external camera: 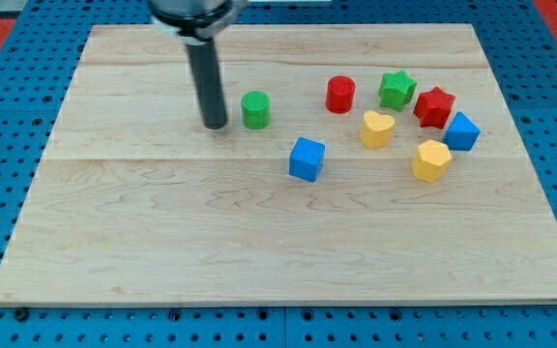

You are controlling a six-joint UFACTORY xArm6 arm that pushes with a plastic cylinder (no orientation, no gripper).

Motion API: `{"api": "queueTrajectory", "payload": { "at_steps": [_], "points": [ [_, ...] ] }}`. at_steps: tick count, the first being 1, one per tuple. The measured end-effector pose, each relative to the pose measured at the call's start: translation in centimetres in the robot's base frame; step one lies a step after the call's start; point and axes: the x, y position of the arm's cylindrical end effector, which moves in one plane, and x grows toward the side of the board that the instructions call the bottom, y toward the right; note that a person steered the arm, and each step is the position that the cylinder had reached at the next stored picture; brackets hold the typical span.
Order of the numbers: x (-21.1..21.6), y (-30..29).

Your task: Slightly move the green circle to the right

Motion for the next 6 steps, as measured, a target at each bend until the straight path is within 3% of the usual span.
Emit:
{"api": "queueTrajectory", "payload": {
  "at_steps": [2,3,4,5,6],
  "points": [
    [-4.3,-1.4],
    [-3.1,2.8],
    [-0.2,3.9],
    [3.4,-2.9],
    [14.8,-2.6]
  ]
}}
